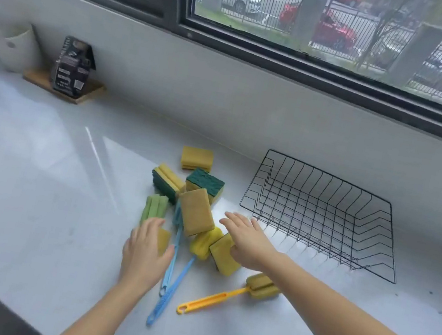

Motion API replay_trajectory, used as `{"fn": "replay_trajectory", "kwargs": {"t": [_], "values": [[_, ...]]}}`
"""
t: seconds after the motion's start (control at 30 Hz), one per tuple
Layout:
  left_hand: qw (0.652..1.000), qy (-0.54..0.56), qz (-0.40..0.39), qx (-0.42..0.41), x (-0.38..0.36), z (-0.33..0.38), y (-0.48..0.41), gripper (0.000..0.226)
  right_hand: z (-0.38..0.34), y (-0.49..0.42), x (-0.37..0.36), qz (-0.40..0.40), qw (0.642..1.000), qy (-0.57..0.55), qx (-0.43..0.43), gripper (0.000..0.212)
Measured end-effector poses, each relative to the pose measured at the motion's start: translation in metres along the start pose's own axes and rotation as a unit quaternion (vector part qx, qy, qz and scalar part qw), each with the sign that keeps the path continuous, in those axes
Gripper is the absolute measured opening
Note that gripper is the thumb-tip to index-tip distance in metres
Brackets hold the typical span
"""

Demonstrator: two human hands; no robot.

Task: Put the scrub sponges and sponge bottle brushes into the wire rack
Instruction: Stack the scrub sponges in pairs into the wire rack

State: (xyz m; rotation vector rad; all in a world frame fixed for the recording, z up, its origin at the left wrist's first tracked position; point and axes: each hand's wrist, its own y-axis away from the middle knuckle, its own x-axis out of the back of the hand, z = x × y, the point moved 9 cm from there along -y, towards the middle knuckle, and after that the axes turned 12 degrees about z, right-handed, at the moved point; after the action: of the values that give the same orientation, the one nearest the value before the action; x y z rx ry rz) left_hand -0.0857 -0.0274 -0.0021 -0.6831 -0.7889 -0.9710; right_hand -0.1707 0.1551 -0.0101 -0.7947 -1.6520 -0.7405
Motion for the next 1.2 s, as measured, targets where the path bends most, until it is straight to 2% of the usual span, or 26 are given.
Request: {"fn": "replay_trajectory", "kwargs": {"t": [0.07, 0.13, 0.3, 0.4, 0.5, 0.73, 0.87, 1.03, 1.2], "values": [[0.994, 0.006, 0.034, 0.102, 0.009, -0.028, -0.008, 0.055, 0.006, -0.002, -0.004, -0.029, 1.0, 0.003, -0.005, 0.069], [0.984, -0.003, 0.023, 0.178, 0.01, -0.057, -0.008, 0.055, 0.014, -0.002, -0.011, -0.044, 0.999, 0.013, -0.001, 0.071], [0.973, -0.005, -0.008, 0.23, 0.001, -0.084, 0.001, 0.051, 0.024, -0.007, -0.022, -0.065, 0.997, 0.013, 0.038, 0.064], [0.969, 0.02, -0.02, 0.246, -0.005, -0.087, 0.004, 0.05, 0.029, -0.007, -0.025, -0.065, 0.997, -0.006, 0.03, 0.059], [0.97, 0.054, -0.019, 0.235, -0.008, -0.081, 0.0, 0.046, 0.035, -0.007, -0.027, -0.062, 0.998, -0.014, 0.018, 0.06], [0.974, -0.025, -0.046, 0.219, -0.02, -0.077, 0.002, 0.056, 0.057, -0.002, -0.015, -0.063, 0.997, -0.018, -0.039, 0.052], [0.98, -0.027, -0.02, 0.194, -0.021, -0.067, 0.003, 0.05, 0.059, 0.007, -0.016, -0.032, 0.998, 0.029, -0.044, 0.046], [0.992, -0.012, 0.062, 0.106, -0.006, -0.047, -0.005, 0.041, 0.062, 0.018, -0.022, 0.027, 0.994, 0.075, -0.078, 0.044], [0.995, -0.082, 0.05, 0.019, -0.002, -0.038, 0.005, 0.038, 0.072, 0.017, -0.018, 0.072, 0.985, 0.088, -0.131, 0.039]]}}
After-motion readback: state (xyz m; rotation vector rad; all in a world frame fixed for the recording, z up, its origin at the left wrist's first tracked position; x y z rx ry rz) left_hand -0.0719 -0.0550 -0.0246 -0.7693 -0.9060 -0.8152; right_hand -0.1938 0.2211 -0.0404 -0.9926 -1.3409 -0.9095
